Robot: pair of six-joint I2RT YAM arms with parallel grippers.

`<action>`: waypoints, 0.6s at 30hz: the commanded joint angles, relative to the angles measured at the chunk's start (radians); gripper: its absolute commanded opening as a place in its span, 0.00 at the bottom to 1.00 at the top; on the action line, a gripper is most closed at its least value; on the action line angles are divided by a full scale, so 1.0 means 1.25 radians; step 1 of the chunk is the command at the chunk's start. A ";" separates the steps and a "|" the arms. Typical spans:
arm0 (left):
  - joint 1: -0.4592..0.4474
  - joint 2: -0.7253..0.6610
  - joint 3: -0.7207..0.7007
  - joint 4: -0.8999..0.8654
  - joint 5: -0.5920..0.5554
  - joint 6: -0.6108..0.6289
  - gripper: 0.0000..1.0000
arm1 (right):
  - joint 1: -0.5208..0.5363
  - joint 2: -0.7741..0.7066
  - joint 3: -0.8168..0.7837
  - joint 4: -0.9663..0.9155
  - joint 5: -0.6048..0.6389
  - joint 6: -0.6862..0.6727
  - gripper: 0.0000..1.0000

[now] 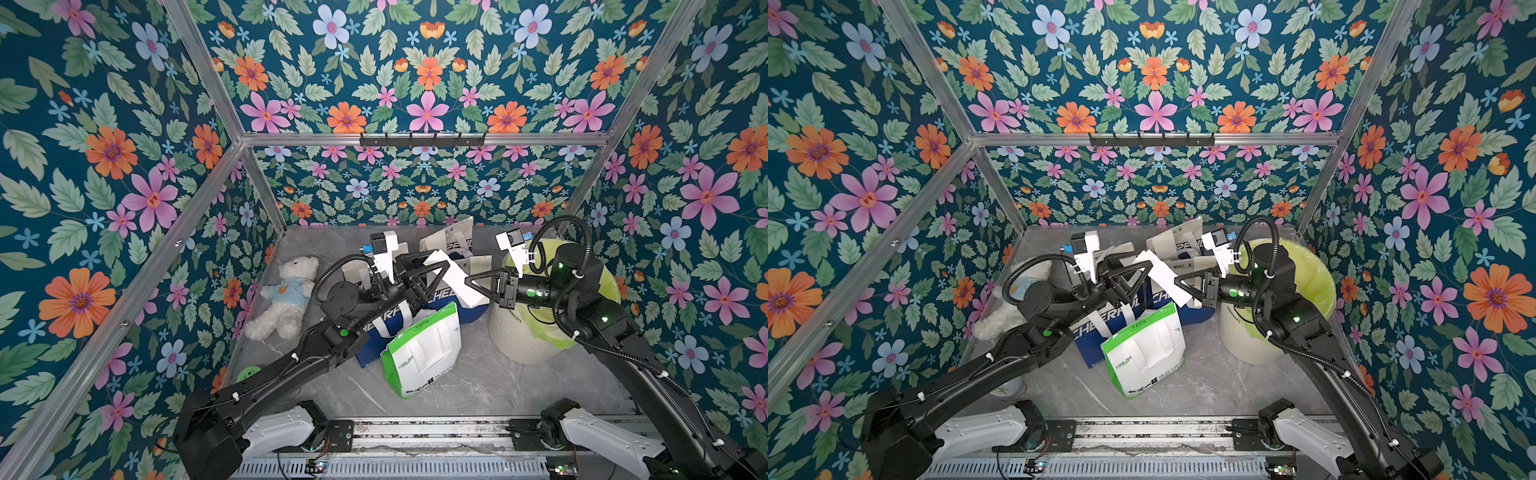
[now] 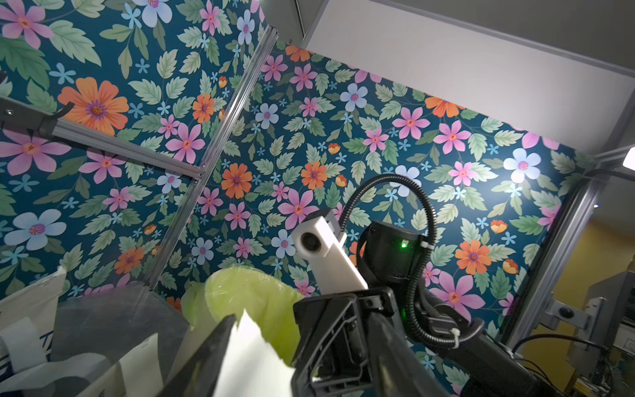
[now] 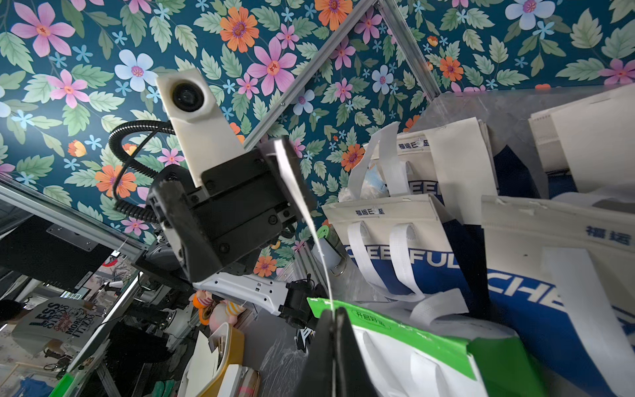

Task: Shred takeout receipts and throw away
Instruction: Shred the takeout receipt.

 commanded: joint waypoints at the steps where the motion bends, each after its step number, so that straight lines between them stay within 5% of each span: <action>1: 0.002 -0.023 0.027 -0.164 0.038 0.129 0.99 | 0.002 -0.008 0.030 -0.119 0.004 -0.090 0.00; 8: 0.012 0.040 0.316 -0.809 0.259 0.542 0.99 | 0.001 -0.012 0.103 -0.328 0.007 -0.215 0.00; 18: 0.029 0.062 0.427 -0.913 0.358 0.726 0.93 | 0.010 0.001 0.095 -0.325 -0.078 -0.217 0.00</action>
